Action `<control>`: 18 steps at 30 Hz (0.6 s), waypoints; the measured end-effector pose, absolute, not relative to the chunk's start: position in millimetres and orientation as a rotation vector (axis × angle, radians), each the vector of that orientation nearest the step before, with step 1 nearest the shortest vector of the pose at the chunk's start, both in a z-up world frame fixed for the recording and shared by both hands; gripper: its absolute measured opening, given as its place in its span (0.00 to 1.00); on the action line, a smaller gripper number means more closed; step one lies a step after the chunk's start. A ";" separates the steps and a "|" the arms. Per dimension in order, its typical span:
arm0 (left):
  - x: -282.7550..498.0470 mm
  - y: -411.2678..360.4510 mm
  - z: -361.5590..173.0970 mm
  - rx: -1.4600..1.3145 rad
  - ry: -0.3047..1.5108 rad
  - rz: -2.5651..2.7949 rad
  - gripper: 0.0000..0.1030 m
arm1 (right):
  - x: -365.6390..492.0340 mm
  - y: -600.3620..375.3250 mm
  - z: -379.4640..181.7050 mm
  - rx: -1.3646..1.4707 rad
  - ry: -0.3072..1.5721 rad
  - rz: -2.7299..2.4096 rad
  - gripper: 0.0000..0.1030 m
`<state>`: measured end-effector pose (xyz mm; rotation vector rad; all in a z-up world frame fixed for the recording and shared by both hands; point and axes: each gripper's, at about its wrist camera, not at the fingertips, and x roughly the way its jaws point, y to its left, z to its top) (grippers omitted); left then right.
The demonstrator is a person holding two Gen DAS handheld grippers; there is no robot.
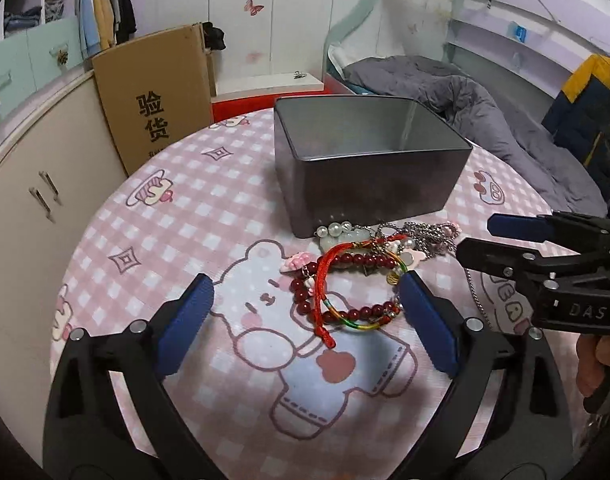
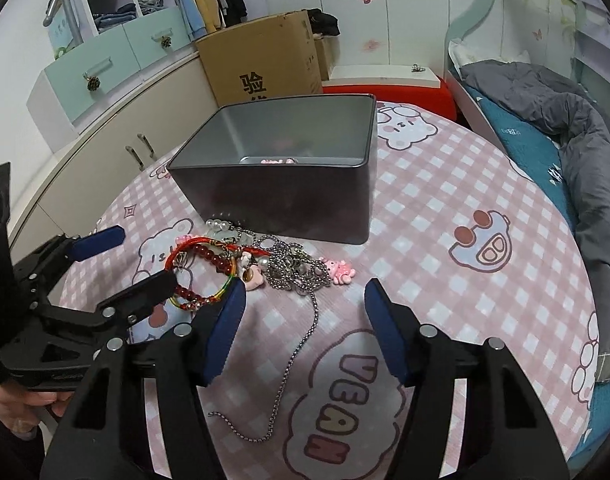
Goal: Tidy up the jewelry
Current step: 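Grasp the red string bracelet with the left tool while the right tool grasps the silver chain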
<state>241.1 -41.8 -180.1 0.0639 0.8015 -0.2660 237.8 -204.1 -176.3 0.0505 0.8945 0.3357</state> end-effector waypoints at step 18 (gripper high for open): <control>227.8 -27.5 -146.6 0.056 0.749 -0.355 0.04 | 246.8 -200.6 -160.1 0.039 0.836 0.407 0.03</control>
